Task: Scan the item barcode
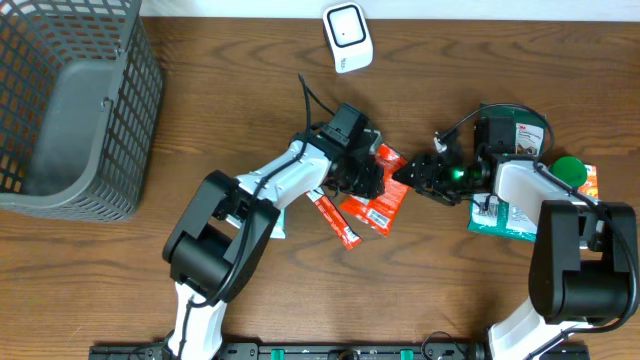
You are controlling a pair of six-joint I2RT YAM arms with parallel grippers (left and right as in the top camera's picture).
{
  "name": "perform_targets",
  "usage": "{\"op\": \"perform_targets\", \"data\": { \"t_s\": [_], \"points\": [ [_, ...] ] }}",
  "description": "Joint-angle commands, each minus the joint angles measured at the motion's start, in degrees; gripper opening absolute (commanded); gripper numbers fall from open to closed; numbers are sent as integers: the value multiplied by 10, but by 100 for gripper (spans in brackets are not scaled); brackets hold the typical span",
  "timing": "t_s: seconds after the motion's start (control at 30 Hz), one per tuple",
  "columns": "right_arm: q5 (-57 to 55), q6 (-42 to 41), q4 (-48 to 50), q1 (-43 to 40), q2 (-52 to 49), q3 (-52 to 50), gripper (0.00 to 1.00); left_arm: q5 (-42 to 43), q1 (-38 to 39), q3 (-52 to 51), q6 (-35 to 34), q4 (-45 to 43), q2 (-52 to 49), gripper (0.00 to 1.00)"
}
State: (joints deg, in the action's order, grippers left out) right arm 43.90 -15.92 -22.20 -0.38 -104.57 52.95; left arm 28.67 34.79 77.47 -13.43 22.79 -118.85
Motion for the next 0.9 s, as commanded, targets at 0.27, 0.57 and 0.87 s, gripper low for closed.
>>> {"op": "perform_targets", "data": {
  "t_s": [0.27, 0.57, 0.87],
  "points": [
    [-7, -1, 87, 12, -4, -50, 77, 3, -3, -8, 59, 42, -21, 46],
    [-8, -14, 127, 12, -5, -76, 77, 3, -4, -8, 62, 48, -21, 19],
    [-7, -15, 131, 26, -5, -83, 72, 3, -4, -8, 62, 48, -21, 19]
  ]
}}
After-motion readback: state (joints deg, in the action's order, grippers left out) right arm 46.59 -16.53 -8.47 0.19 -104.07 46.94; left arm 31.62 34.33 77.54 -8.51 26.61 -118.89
